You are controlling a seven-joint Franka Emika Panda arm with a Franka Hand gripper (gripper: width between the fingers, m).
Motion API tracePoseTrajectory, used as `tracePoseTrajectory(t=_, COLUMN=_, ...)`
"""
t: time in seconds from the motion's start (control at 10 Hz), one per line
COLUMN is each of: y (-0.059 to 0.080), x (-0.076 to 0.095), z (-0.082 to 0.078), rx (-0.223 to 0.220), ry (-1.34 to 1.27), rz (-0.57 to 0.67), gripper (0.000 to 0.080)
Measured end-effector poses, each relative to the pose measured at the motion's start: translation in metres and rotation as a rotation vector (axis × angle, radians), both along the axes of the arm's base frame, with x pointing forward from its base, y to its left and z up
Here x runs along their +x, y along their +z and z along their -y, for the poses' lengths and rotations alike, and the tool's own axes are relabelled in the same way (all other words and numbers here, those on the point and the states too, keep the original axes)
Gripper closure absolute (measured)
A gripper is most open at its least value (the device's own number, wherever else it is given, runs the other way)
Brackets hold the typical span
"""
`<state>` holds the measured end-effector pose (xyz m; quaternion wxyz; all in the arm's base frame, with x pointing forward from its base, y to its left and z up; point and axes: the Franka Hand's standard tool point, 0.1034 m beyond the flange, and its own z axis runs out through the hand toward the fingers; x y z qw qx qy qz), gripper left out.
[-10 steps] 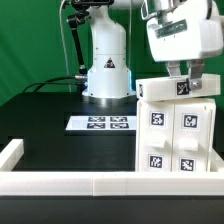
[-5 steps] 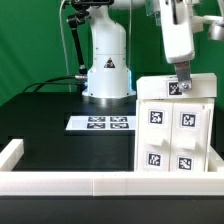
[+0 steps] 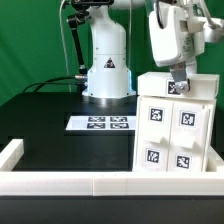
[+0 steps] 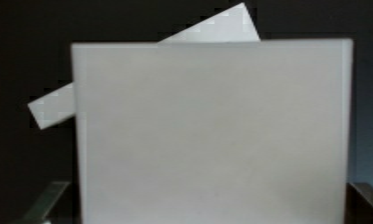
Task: Assemble cabinet
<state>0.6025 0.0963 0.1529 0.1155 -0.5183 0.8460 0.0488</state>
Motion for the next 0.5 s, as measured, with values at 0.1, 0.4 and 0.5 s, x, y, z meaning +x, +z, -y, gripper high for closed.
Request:
tracePoseTrajectory(t=0.1, y=0.0001, x=0.0001, z=0.0002, rx=0.007, ry=0.003, rz=0.002, gripper=0.0238)
tracePoseTrajectory(t=0.4, y=0.0003, x=0.0001, z=-0.0005, rx=0.016, ry=0.022, rz=0.008, gripper=0.0238)
tracePoseTrajectory(t=0.5, y=0.0033, x=-0.0007, z=0.0, rx=0.014, ry=0.065, rz=0.014, gripper=0.0064)
